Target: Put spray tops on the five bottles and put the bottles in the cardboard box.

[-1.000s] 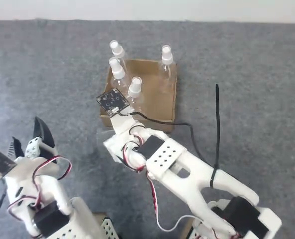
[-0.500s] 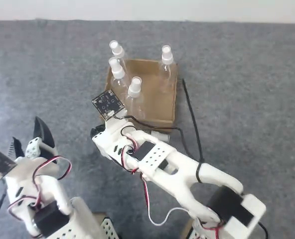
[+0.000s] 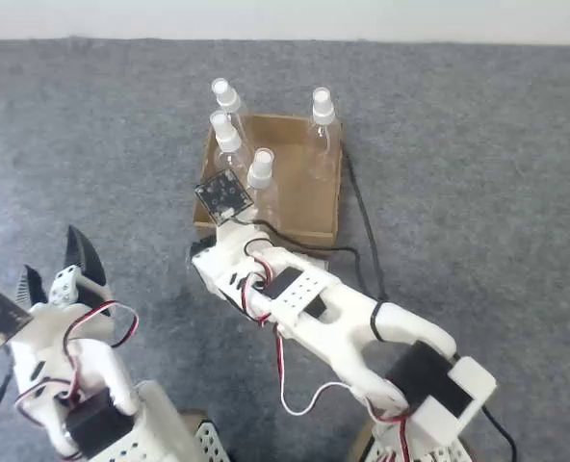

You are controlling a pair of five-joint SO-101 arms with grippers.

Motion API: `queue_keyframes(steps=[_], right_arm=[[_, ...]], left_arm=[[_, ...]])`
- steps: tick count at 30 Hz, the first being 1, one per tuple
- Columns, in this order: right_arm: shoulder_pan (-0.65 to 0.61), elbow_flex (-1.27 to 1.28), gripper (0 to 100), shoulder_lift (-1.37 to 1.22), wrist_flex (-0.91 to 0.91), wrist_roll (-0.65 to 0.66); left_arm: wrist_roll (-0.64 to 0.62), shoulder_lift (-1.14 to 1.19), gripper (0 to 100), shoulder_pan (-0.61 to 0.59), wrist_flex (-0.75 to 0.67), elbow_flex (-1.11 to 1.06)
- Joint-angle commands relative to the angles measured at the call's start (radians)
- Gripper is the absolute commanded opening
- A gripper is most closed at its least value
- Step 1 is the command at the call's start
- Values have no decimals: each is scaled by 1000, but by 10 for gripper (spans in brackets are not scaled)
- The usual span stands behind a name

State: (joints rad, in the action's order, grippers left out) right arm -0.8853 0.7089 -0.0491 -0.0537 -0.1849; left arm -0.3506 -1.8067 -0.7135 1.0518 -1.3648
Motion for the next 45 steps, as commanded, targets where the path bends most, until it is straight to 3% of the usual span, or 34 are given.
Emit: queue_keyframes(steps=[1,12,35,40,45], right_arm=[[13,-21,6,-4,22,51],[15,-18,6,-54,-2,78],[13,-18,7,254,-852,80],[15,-17,7,372,-1056,178],[65,-15,7,503,-1193,195]], left_arm=[[-15,-17,246,2,-37,5],[-15,-17,246,2,-37,5],[-15,-17,246,2,-37,5],[-15,-17,246,2,-37,5],[-15,-17,246,2,-37,4]])
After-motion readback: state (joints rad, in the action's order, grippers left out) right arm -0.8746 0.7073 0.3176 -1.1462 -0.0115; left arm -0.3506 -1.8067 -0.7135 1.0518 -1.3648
